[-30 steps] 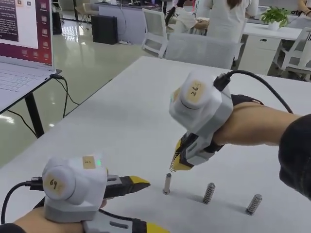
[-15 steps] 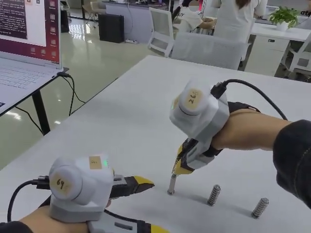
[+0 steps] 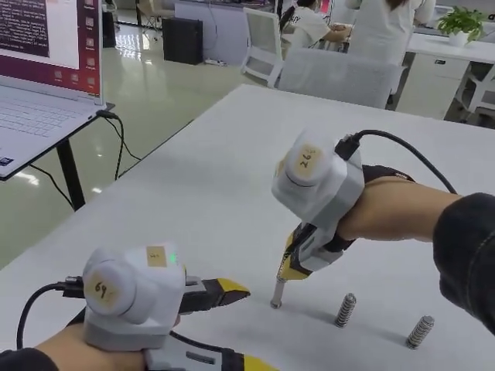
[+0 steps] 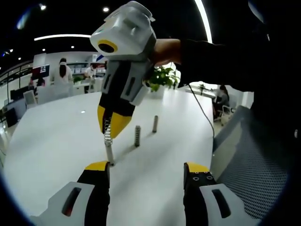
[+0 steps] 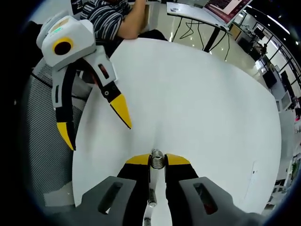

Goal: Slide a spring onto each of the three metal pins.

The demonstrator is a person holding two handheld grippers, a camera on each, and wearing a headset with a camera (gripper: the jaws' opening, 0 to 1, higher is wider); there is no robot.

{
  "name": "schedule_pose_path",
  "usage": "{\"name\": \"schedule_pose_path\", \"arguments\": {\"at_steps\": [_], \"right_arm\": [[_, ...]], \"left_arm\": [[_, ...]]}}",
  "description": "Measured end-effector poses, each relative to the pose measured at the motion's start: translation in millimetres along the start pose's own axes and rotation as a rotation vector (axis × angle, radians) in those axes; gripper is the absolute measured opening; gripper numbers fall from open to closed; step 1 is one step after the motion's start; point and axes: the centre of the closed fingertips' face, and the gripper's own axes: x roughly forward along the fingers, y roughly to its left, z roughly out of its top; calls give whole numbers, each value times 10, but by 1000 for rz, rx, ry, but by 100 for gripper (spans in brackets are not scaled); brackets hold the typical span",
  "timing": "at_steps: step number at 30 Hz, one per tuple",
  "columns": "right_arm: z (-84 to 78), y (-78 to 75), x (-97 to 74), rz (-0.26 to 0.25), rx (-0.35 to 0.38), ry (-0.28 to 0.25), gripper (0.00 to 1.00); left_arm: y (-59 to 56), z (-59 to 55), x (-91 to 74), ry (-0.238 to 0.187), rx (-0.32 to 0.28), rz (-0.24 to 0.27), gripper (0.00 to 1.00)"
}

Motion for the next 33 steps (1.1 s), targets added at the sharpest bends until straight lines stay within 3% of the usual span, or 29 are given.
{"name": "schedule_pose_path", "arguments": {"at_steps": [33], "right_arm": [[-119, 40, 419, 10, 8, 43, 9]], "left_arm": [[12, -26, -14, 9, 2, 4, 56]]}}
